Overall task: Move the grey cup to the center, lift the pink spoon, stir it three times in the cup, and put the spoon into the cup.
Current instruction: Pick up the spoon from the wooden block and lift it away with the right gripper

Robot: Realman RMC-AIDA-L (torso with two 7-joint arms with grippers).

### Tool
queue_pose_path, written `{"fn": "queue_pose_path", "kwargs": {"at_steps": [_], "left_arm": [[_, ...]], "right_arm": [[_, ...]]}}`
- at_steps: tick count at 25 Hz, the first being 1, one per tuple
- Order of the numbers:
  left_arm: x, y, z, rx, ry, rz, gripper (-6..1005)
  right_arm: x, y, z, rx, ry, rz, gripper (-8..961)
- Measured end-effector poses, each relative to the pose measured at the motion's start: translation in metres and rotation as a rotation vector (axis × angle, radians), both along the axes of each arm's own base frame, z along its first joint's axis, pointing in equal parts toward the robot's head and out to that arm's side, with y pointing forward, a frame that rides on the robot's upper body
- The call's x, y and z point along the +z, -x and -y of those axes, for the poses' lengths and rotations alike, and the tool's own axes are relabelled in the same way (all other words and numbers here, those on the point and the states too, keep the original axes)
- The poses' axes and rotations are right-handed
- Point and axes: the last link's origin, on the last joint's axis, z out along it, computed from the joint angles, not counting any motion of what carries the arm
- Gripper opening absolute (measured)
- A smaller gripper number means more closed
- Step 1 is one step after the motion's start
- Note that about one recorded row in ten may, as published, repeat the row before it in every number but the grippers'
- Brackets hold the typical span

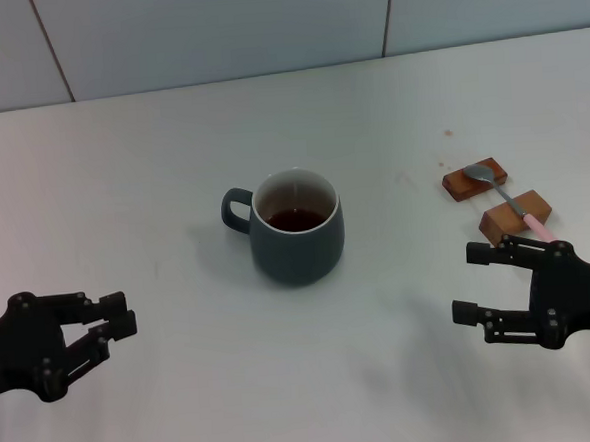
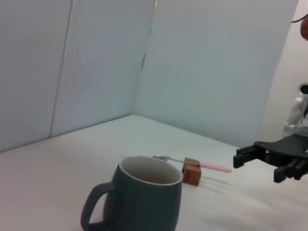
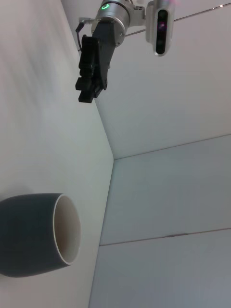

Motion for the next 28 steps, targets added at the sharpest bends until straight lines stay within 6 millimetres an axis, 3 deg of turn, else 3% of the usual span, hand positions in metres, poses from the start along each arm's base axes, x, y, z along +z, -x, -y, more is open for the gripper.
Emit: {"fn": "queue_pose_path", "kwargs": {"at_steps": [8, 15, 19, 20, 21, 26, 28], "left_arm": [[0.002, 0.002, 0.002, -0.02, -0.015, -0.026, 180], [0.001, 0.002, 0.004, -0.049, -0.033, -0.033, 413], [0.001, 0.001, 0.003, -0.052, -0.036, -0.03, 649], [0.001, -0.001, 0.001, -0.059, -0.037, -0.03, 677], [0.001, -0.001, 0.001, -0.059, -0.037, -0.03, 706], [0.003, -0.005, -0.003, -0.089, -0.044, -0.037, 840], [0.003, -0.006, -0.004, -0.092, -0.044, -0.037, 840]], "right_arm": [[0.0, 0.001, 0.001, -0.005, 0.006, -0.012, 812], [0.0, 0.003, 0.007, -0.017, -0.012, -0.077, 811], [0.008, 0.011, 0.02, -0.039, -0.053, -0.289, 811], [0.013, 0.012, 0.028, -0.078, -0.085, -0.425, 812], [0.013, 0.012, 0.028, -0.078, -0.085, -0.425, 812], [0.021, 0.007, 0.048, -0.282, -0.176, -0.755, 812], [0.022, 0.001, 0.054, -0.385, -0.195, -0.879, 811]]}}
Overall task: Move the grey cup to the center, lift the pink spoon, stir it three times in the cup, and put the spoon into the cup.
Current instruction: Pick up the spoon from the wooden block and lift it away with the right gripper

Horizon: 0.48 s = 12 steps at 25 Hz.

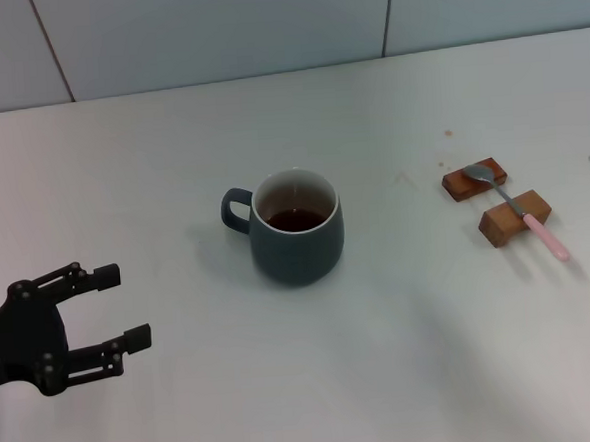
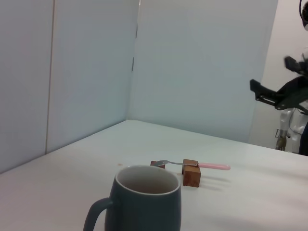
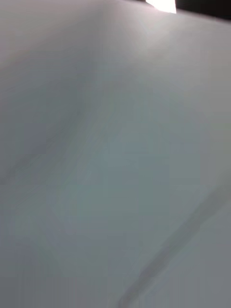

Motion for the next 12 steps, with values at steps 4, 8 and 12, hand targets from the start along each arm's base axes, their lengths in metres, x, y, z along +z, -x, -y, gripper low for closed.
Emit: {"fn": "queue_pose_path", "kwargs": {"at_steps": [4, 8, 12], "left_arm": [[0.003, -0.002, -0.004, -0.021, -0.008, -0.01, 840], [0.004, -0.002, -0.004, -0.035, -0.014, -0.015, 840], [0.005, -0.002, -0.004, -0.046, -0.018, -0.016, 840]], "right_arm": [[-0.001, -0.011, 0.008, -0.133, 0.063, -0.218, 811], [-0.009, -0.023, 0.012, -0.255, 0.146, -0.379, 811], [-0.019, -0.036, 0.015, -0.384, 0.233, -0.476, 812]]}}
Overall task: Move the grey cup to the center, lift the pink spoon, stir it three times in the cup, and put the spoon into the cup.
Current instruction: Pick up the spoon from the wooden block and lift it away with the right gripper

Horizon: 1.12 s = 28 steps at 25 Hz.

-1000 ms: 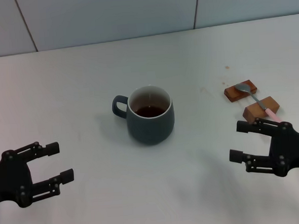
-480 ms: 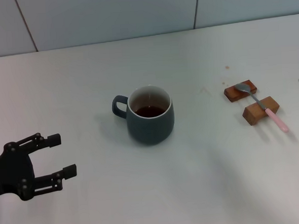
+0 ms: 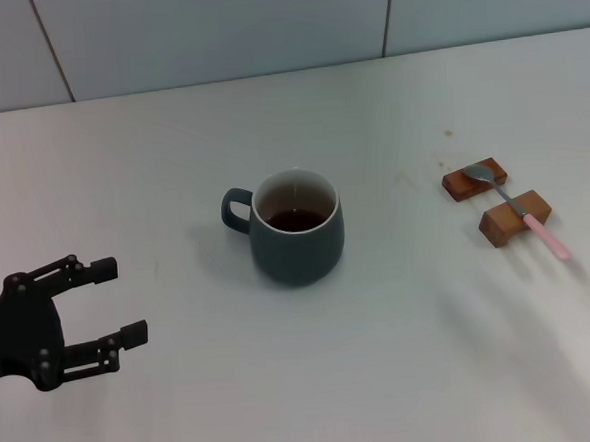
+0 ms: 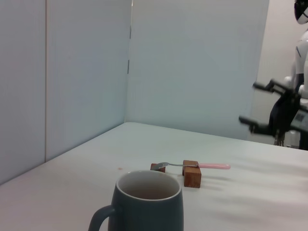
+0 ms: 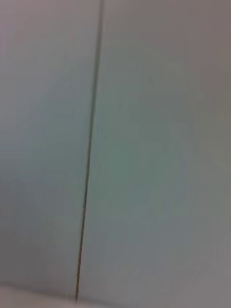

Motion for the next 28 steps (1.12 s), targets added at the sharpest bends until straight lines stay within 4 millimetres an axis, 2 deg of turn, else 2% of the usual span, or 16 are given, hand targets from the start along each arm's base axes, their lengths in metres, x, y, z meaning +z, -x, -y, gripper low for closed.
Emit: {"fn": "queue_pose_path", "kwargs": {"at_steps": [5, 16, 28], "left_arm": [[0.003, 0.0, 0.001, -0.006, -0.003, 0.002, 840], [0.004, 0.001, 0.001, -0.006, -0.01, 0.0, 839], [0.004, -0.002, -0.002, -0.01, -0.024, 0.014, 839]], "right_arm": [[-0.006, -0.01, 0.001, -0.066, 0.098, -0.05, 812], [-0.017, -0.026, -0.002, -0.164, 0.207, -0.035, 812], [-0.021, -0.028, -0.011, -0.179, 0.259, -0.003, 811]]}}
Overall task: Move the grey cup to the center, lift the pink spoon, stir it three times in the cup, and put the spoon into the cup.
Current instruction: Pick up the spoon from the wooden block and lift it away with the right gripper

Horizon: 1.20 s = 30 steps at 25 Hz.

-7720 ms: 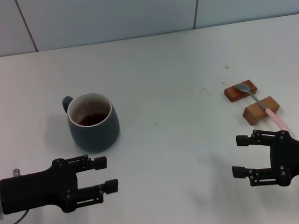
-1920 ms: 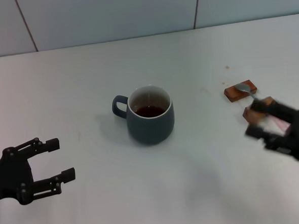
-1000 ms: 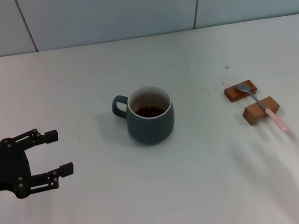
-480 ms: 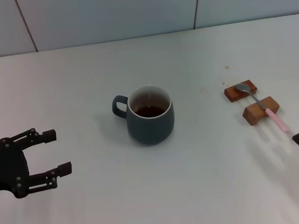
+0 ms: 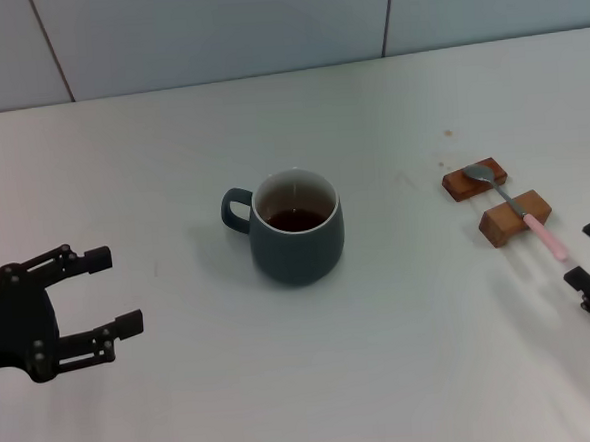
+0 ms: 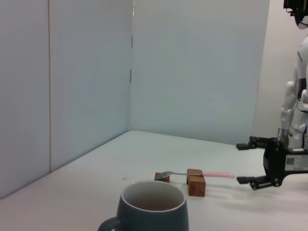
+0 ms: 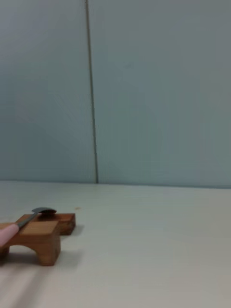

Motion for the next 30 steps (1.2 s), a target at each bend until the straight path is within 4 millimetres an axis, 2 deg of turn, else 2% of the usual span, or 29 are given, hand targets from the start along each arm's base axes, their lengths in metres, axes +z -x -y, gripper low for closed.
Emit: {"fn": "queue_pose_path", "kwargs": {"at_steps": [30], "left_arm": [[0.007, -0.003, -0.005, -0.004, -0.041, 0.019, 839]], "right_arm": [[-0.004, 0.008, -0.038, 0.025, 0.038, 0.038, 812]]}}
